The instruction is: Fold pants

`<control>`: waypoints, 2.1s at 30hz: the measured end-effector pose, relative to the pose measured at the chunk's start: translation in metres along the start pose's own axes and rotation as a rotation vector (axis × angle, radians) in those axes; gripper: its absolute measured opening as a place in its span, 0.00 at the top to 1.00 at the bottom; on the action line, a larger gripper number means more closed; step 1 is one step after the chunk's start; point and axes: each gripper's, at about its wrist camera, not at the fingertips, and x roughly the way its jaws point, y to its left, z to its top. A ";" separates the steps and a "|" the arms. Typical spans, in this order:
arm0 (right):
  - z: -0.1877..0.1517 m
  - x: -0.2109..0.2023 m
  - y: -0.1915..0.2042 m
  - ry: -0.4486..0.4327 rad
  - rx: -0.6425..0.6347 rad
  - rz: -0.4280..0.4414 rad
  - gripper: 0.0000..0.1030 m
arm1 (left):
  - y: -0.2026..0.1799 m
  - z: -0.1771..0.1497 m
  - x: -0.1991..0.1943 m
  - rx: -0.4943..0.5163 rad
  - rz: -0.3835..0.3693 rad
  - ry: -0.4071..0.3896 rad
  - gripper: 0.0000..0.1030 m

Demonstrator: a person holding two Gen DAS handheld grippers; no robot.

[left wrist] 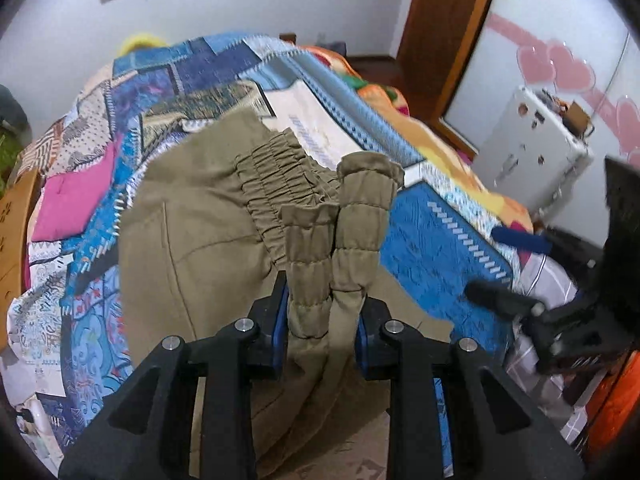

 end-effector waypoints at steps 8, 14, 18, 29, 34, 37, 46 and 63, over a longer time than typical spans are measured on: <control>0.009 -0.010 -0.002 -0.048 0.009 -0.016 0.19 | 0.006 -0.006 -0.027 0.005 -0.003 -0.046 0.25; 0.025 -0.008 0.015 -0.084 -0.003 0.027 0.19 | 0.055 0.008 -0.048 -0.070 0.091 -0.118 0.19; 0.033 0.001 0.030 -0.094 -0.012 0.073 0.19 | 0.097 0.022 -0.046 -0.109 0.196 -0.138 0.14; 0.014 0.058 0.027 0.061 -0.059 0.065 0.19 | 0.173 0.068 0.037 -0.139 0.248 -0.001 0.14; 0.011 0.060 0.016 0.071 -0.028 0.115 0.19 | 0.174 0.090 0.083 -0.087 0.160 0.084 0.14; 0.015 0.059 0.018 0.066 -0.064 0.099 0.19 | 0.171 0.085 0.117 -0.025 0.230 0.166 0.07; 0.032 0.067 0.003 0.081 -0.072 0.066 0.19 | 0.192 0.034 0.086 -0.106 0.264 0.122 0.04; 0.014 0.046 0.031 0.084 -0.102 0.046 0.19 | 0.196 -0.103 -0.012 -0.439 0.167 0.075 0.04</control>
